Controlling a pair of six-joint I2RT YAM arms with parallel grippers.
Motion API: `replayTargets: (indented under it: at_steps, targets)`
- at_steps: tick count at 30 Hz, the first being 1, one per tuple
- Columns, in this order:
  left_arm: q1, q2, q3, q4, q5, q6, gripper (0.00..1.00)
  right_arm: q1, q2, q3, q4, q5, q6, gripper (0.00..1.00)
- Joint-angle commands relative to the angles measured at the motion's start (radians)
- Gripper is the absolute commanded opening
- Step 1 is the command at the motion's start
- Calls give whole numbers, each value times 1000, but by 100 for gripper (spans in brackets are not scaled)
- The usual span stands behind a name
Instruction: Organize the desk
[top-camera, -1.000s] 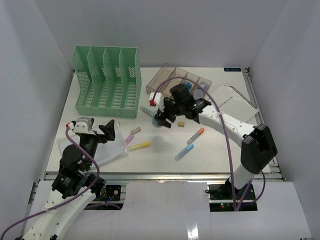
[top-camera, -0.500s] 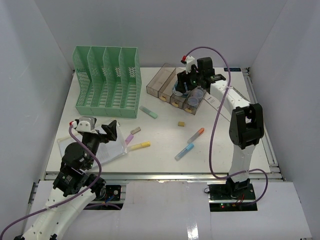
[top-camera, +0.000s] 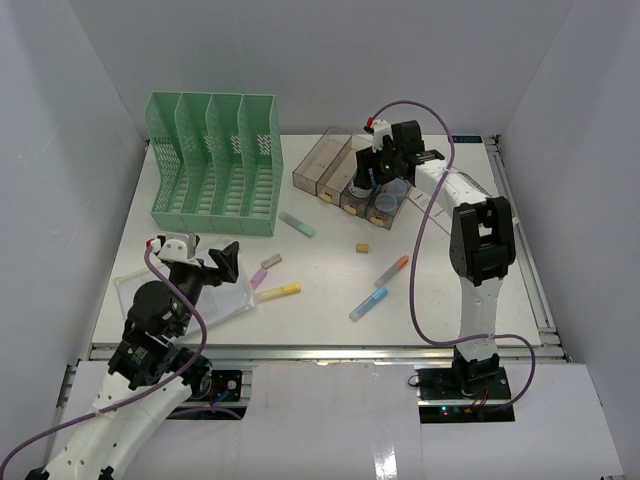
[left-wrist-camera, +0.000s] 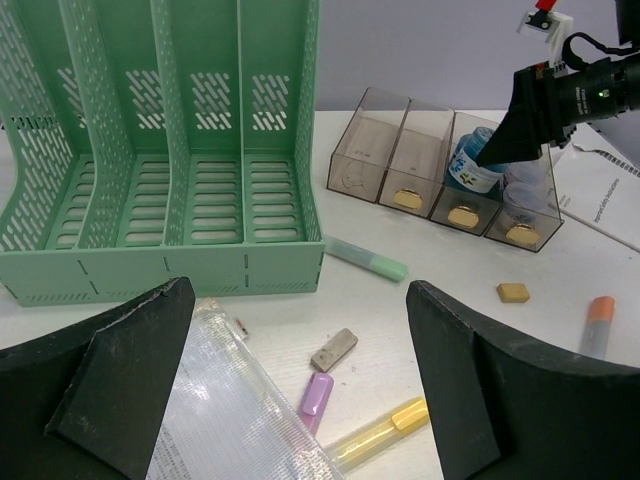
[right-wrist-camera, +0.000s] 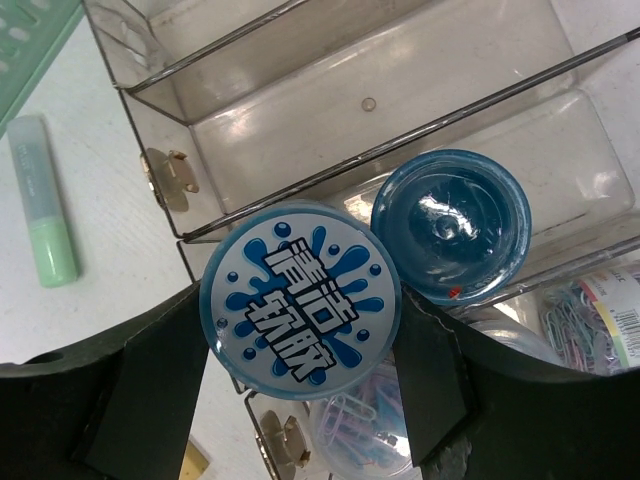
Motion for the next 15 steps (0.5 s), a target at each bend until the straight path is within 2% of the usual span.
replayTargets:
  at_steps: [1, 3, 6, 11, 15]
  targets:
    - [2, 26, -13, 33, 88, 12, 98, -1, 4, 73, 41, 55, -29, 55]
    - [3, 38, -16, 42, 147, 15, 98, -1, 0, 70, 34, 44, -56, 81]
    - [3, 70, -20, 55, 231, 15, 98, 0, -30, 43, 23, -19, -107, 97]
    - [1, 148, -13, 60, 378, 5, 98, -6, -117, -10, -45, -121, -216, 96]
    - [2, 256, -3, 77, 545, -21, 98, -16, -285, -157, -82, -285, -339, 95]
